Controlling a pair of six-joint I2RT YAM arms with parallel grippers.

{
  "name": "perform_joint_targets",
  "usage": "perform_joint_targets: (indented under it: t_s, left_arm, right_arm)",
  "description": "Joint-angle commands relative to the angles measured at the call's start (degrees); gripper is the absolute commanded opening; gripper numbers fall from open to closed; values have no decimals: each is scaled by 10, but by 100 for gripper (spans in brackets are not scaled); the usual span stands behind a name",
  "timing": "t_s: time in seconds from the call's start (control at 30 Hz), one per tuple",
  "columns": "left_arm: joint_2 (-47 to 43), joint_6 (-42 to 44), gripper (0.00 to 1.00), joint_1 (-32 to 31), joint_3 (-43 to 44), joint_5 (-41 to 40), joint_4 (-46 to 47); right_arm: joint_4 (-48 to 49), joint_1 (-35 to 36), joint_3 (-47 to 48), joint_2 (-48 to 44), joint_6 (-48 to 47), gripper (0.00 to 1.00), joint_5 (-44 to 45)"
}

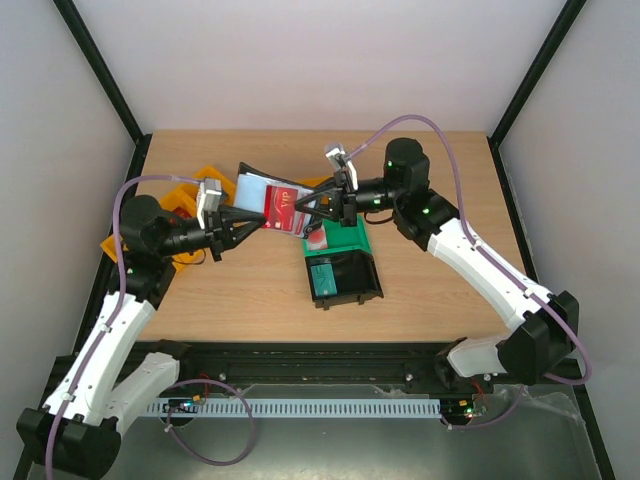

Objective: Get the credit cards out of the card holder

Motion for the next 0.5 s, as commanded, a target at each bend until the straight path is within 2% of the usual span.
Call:
perform_joint_targets:
  t_s: [0.0,0.1,0.17,0.27,0.33,0.47]
  left_arm:
    - [3,-1,2,-4,8,13,20]
    - [-5,11,2,4,21,-16,-13]
    - [-5,34,2,35,33,-41,-44]
    - [7,66,2,99,43,8,-85]
    - [16,140,2,123,62,21,-158]
    - [41,321,2,132,118,-23,-332]
  right_arm:
    - [39,5,-2,-18,6,2,-27]
    - [14,2,-1,-25,-20,1,-26]
    - [-24,-13,-4,-28,-53,2,-18]
    - [-66,-63,-23,-35,-76,2,15]
    - [-80,-96,-36,-45,-82,2,22]
    - [-104,-148,-49,-59,-95,2,35]
